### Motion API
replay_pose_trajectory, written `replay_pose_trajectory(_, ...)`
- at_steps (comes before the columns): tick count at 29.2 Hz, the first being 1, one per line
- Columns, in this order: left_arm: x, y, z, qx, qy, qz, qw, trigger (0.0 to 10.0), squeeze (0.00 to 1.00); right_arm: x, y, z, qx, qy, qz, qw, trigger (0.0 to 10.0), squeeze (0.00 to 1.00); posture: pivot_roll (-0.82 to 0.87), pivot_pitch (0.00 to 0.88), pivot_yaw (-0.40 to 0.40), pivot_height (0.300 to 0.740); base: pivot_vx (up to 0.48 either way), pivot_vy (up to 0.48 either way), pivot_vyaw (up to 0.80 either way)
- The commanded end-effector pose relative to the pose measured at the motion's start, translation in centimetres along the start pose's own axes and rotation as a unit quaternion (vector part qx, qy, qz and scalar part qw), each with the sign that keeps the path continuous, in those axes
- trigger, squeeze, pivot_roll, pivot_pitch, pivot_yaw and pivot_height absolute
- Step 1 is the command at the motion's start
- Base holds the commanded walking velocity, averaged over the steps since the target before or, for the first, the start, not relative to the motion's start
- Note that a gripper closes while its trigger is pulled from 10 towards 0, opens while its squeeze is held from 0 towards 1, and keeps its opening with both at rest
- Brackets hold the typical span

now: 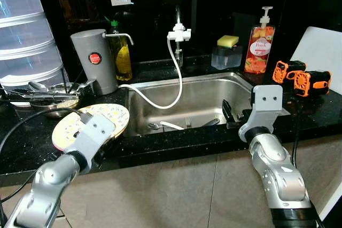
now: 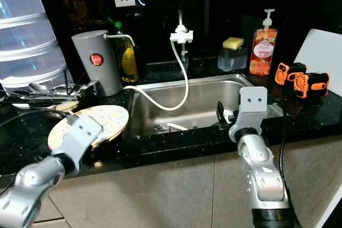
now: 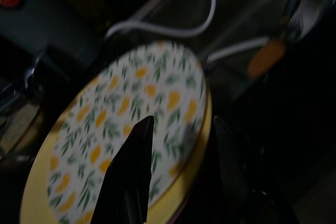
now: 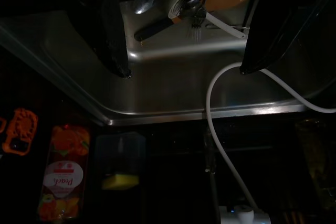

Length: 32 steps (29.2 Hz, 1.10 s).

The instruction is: Kitchen organization

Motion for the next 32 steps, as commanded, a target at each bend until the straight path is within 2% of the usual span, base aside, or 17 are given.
replay_pose_trajectory(1, 1.0, 0.3, -0.1, -0.004, 0.017, -0.028, 0.999, 10.0, 0.00, 0.4, 0.2, 0.0, -0.001, 0.008, 0.001, 1.000, 10.0, 0.00, 0.07, 0.000, 0.052, 0.740, 0.000, 0.000, 0.00)
replay_pose_trajectory(4, 1.8, 0.5, -0.1, -0.007, 0.038, -0.027, 0.999, 10.0, 0.00, 0.5, 0.2, 0.0, -0.002, 0.010, 0.001, 1.000, 10.0, 0.00, 0.07, 0.000, 0.046, 0.740, 0.000, 0.000, 0.00)
replay_pose_trajectory(5, 3.4, 0.7, -0.3, -0.014, 0.088, 0.004, 0.996, 10.0, 0.00, 0.6, 0.3, 0.1, -0.003, 0.011, 0.000, 1.000, 10.0, 0.00, 0.08, 0.000, 0.044, 0.740, 0.000, 0.000, 0.00)
replay_pose_trajectory(6, 5.3, 0.6, -0.7, -0.020, 0.150, 0.000, 0.988, 10.0, 0.00, 0.7, 0.3, 0.1, -0.003, 0.012, 0.000, 1.000, 10.0, 0.00, 0.08, 0.000, 0.041, 0.740, 0.000, 0.000, 0.00)
replay_pose_trajectory(8, 7.4, -0.4, -1.6, -0.010, 0.229, -0.029, 0.973, 10.0, 0.00, 0.7, 0.2, 0.2, -0.002, 0.014, 0.001, 1.000, 10.0, 0.00, 0.08, 0.000, 0.040, 0.740, 0.000, 0.000, 0.00)
replay_pose_trajectory(9, 7.4, -0.4, -1.6, -0.010, 0.229, -0.029, 0.973, 10.0, 0.00, 0.7, 0.2, 0.2, -0.002, 0.014, 0.001, 1.000, 10.0, 0.00, 0.08, 0.000, 0.040, 0.740, 0.000, 0.000, 0.00)
replay_pose_trajectory(11, 8.8, -2.2, -2.4, 0.017, 0.293, -0.073, 0.953, 10.0, 0.00, 0.8, 0.1, 0.2, 0.001, 0.017, 0.003, 1.000, 10.0, 0.00, 0.08, 0.000, 0.040, 0.740, 0.000, 0.000, 0.00)
replay_pose_trajectory(12, 8.8, -2.2, -2.4, 0.017, 0.293, -0.073, 0.953, 10.0, 0.00, 0.8, 0.1, 0.2, 0.001, 0.017, 0.003, 1.000, 10.0, 0.00, 0.08, 0.000, 0.040, 0.740, 0.000, 0.000, 0.00)
replay_pose_trajectory(14, 10.0, -3.6, -2.9, 0.037, 0.337, -0.097, 0.936, 10.0, 0.00, 1.1, 0.1, 0.5, 0.002, 0.024, 0.004, 1.000, 10.0, 0.00, 0.10, 0.000, 0.015, 0.740, 0.000, 0.000, 0.00)
replay_pose_trajectory(15, 10.0, -3.6, -2.9, 0.037, 0.337, -0.097, 0.936, 10.0, 0.00, 1.1, 0.1, 0.5, 0.002, 0.024, 0.004, 1.000, 10.0, 0.00, 0.10, 0.000, 0.015, 0.740, 0.000, 0.000, 0.00)
replay_pose_trajectory(16, 10.5, -4.4, -2.6, 0.046, 0.342, -0.125, 0.930, 10.0, 0.00, 1.5, 0.1, 0.7, 0.001, 0.030, 0.004, 1.000, 10.0, 0.00, 0.11, 0.000, 0.002, 0.740, 0.000, 0.000, 0.00)
replay_pose_trajectory(18, 10.5, -4.4, -2.6, 0.046, 0.342, -0.125, 0.930, 10.0, 0.00, 1.5, 0.1, 0.7, 0.001, 0.030, 0.004, 1.000, 10.0, 0.00, 0.11, 0.000, 0.002, 0.740, 0.000, 0.000, 0.00)
replay_pose_trajectory(21, 10.4, -4.6, -0.7, 0.037, 0.307, -0.182, 0.933, 10.0, 0.00, 2.0, 0.3, 0.9, 0.000, 0.040, 0.005, 0.999, 10.0, 0.00, 0.11, 0.000, -0.010, 0.740, 0.000, 0.000, 0.00)
replay_pose_trajectory(26, 10.0, -4.4, 0.7, 0.034, 0.273, -0.217, 0.936, 10.0, 0.00, 2.1, 0.4, 1.0, 0.000, 0.043, 0.004, 0.999, 10.0, 0.00, 0.10, 0.000, -0.006, 0.740, 0.000, 0.000, 0.00)
replay_pose_trajectory(28, 9.7, -4.9, 1.8, 0.056, 0.253, -0.260, 0.930, 10.0, 0.00, 1.9, 0.5, 1.0, -0.002, 0.040, 0.002, 0.999, 10.0, 0.00, 0.09, 0.000, 0.003, 0.740, 0.000, 0.000, 0.00)
replay_pose_trajectory(32, 9.8, -5.7, 2.3, 0.078, 0.250, -0.283, 0.923, 10.0, 0.00, 1.6, 0.6, 0.9, -0.003, 0.035, 0.001, 0.999, 10.0, 0.00, 0.08, 0.000, 0.009, 0.740, 0.000, 0.000, 0.00)
Point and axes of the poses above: a point about 5 cm out from each wrist's last joint towards the gripper, its own z axis pointing out of the wrist towards the gripper, its own y axis along the axis of the wrist's last joint, x = y × z, the point moved 5 cm from there along z, pointing out of the wrist towards the gripper, and after that the axes turned 2 degrees about z, right-handed, at the moved point
